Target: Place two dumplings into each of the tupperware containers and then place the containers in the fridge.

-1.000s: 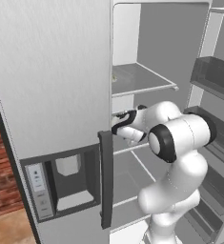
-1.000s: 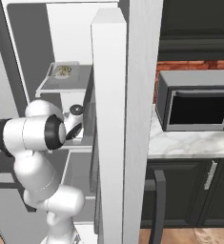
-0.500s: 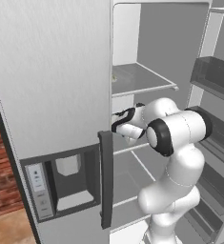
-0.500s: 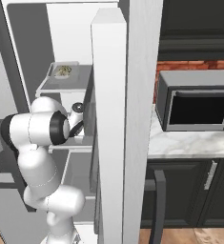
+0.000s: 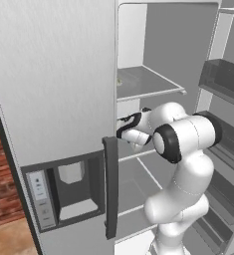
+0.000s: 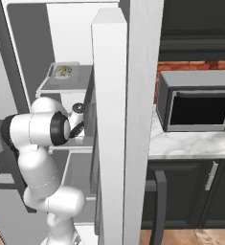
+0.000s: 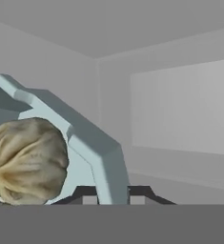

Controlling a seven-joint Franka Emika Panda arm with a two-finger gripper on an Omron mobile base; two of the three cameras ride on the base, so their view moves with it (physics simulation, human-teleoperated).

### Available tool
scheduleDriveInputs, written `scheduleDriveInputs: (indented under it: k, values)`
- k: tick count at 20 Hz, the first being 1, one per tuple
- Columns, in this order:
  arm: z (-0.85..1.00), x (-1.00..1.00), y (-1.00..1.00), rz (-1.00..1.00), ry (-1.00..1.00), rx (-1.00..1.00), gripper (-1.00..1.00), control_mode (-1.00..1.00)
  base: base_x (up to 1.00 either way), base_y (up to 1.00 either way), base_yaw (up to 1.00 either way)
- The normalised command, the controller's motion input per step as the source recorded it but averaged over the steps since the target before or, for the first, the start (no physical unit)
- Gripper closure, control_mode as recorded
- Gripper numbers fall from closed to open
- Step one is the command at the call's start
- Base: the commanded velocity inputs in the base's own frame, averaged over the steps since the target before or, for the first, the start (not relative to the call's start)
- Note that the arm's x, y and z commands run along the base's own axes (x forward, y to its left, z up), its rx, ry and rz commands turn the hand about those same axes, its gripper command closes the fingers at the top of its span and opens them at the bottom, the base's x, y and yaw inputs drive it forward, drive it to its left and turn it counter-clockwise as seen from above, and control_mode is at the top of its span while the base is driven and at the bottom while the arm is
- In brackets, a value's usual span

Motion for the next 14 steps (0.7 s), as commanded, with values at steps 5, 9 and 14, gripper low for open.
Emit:
scheduleDriveInputs:
  k: [5,9,14]
  values:
    - [0.0,0.0,0.0,0.0,0.0,0.0,-1.0,-1.0,0.0,0.0,0.0]
    - [0.09,-0.06,0.0,0.0,-0.06,0.0,-1.0,-1.0,0.0,0.0,0.0]
    - [0.28,-0.51,-0.02,0.0,-0.25,0.0,-1.0,-1.0,0.0,0.0,0.0]
